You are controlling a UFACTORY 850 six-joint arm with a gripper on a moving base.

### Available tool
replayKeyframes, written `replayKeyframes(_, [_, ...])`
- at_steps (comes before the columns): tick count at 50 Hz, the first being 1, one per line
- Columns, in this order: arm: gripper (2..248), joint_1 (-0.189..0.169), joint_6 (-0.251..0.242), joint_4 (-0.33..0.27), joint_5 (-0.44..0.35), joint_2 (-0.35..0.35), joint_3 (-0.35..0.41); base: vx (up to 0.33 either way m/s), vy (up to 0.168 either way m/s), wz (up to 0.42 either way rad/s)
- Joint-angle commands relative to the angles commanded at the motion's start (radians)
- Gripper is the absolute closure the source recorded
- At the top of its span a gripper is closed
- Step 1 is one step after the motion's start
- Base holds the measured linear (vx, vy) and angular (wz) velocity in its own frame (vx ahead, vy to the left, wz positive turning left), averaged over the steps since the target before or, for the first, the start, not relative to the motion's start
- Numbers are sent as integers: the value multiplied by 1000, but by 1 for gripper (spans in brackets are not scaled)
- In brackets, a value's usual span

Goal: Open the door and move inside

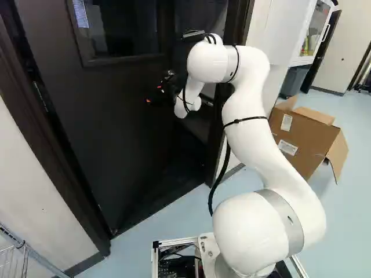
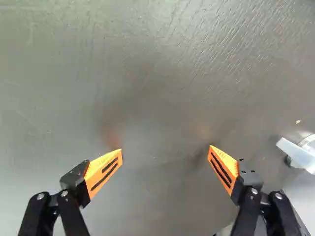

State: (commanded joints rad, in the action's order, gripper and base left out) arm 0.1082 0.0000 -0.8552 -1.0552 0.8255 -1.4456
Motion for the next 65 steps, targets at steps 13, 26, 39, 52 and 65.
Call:
replayKeyframes(13, [3, 7, 0, 0, 0, 22, -33, 0, 0, 0])
replayKeyframes(26, [3, -11, 0, 17, 0, 9, -13, 0, 0, 0])
replayKeyframes(39, [3, -41, 0, 45, 0, -20, 29, 0, 0, 0])
replayKeyframes(52, [3, -72, 0, 73, 0, -60, 87, 0, 0, 0])
replayKeyframes(65, [3, -103, 0, 102, 0, -108, 157, 0, 0, 0])
